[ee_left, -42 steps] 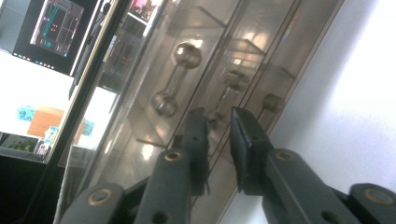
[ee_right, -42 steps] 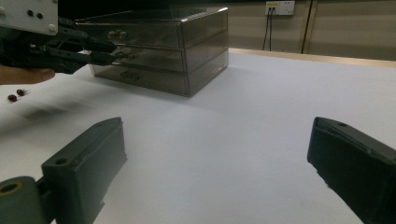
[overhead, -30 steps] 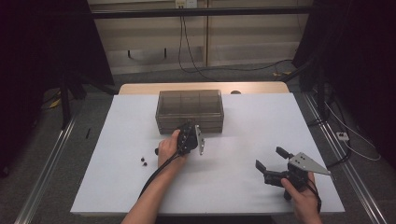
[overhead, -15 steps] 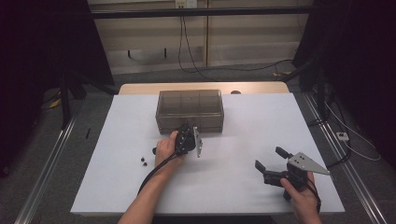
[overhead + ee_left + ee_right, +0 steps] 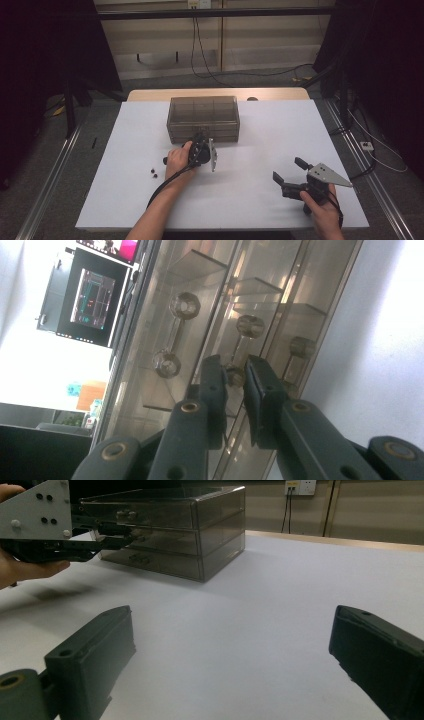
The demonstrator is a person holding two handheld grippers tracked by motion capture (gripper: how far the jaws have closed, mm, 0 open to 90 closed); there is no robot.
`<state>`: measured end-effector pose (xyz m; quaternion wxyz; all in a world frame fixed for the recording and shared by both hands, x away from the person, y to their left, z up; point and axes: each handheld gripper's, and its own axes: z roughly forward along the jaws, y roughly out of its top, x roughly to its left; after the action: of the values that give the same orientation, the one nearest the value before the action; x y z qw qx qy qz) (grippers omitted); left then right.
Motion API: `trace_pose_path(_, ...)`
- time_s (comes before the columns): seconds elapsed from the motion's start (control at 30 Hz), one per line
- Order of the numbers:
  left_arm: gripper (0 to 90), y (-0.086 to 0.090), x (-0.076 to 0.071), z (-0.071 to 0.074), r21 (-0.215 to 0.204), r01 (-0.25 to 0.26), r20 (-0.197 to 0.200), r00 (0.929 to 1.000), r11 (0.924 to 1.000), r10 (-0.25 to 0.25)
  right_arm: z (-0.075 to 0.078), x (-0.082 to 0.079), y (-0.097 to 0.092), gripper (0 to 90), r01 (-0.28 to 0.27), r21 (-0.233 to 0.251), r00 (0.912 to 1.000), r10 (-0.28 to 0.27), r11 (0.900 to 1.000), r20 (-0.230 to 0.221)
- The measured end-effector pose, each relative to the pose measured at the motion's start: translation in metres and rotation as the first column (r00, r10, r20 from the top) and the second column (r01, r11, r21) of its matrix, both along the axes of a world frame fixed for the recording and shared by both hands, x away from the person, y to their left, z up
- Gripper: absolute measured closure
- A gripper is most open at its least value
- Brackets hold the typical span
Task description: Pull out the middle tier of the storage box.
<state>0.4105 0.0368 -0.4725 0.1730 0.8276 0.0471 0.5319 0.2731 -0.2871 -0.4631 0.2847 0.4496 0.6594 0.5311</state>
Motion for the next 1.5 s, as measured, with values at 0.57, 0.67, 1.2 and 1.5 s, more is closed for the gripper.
trace_pose_path(0.57,80.1,-0.001,-0.0001,-0.0026,0.013,0.017,0.027,0.9995,0.9998,-0.017,-0.0002,0.0006,-0.0004,4.1,0.002,0.008,1.0,-0.002,1.0,-0.003)
trace_pose_path(0.67,80.0,-0.0013,-0.0009,-0.0021,0.054,0.015,0.036,0.9992,0.9984,-0.017,-0.0002,0.0006,0.0,4.1,0.001,0.009,1.0,-0.001,1.0,-0.004)
trace_pose_path(1.2,80.3,-0.0032,-0.0011,-0.003,0.066,0.034,0.052,0.998,0.9972,-0.037,-0.0003,0.0004,0.0002,4.1,0.001,0.006,1.0,-0.001,1.0,-0.004)
trace_pose_path(1.5,81.1,-0.004,-0.0023,-0.0011,0.078,0.034,0.055,0.9977,0.9964,-0.039,-0.0004,0.0006,0.0,4.1,-0.001,0.002,1.0,0.001,1.0,-0.003)
